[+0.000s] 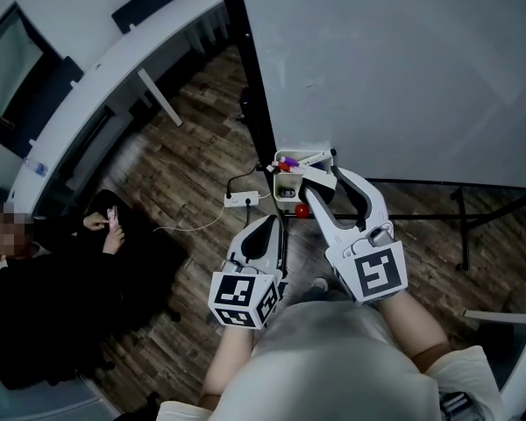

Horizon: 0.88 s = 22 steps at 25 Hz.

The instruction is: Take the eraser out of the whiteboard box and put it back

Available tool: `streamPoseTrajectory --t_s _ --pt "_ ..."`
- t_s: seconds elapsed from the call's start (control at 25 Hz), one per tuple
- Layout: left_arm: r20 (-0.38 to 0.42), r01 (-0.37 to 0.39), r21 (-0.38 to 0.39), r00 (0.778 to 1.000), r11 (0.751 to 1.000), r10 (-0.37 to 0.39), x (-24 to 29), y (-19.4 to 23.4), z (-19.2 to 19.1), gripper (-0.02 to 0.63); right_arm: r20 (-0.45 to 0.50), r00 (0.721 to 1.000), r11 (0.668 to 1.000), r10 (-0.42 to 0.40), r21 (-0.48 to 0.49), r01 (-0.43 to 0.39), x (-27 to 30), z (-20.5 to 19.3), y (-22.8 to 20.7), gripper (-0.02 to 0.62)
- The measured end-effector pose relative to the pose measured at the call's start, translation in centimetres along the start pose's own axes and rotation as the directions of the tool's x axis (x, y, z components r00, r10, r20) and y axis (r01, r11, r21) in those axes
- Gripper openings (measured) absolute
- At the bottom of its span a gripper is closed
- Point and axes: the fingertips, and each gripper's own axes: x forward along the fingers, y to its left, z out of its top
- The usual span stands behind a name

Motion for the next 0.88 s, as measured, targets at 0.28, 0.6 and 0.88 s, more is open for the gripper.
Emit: streamPoseTrajectory --t_s 0.28,0.6,0.88 --pt "-0.002 0.023 0.006 1.000 1.000 -0.023 -0.8 -0.9 -0.4 0.002 -0.033 0.999 0.999 -0.032 0.005 0.032 -1.8 -0.3 0.5 0.196" --pt "0.002 0.038 0.017 0.999 0.999 -0.038 -2.4 -1.9 -0.7 0.002 -0.036 0.998 0.999 -0.049 0.013 0.050 -3.8 -0.2 1.7 0.196" --pt "0.001 0.040 0.014 0.999 0.999 -0.040 -4.0 -2.8 -1.2 0.002 -0.024 0.998 0.999 -0.051 0.014 0.051 -5.7 0.0 2.8 0.196"
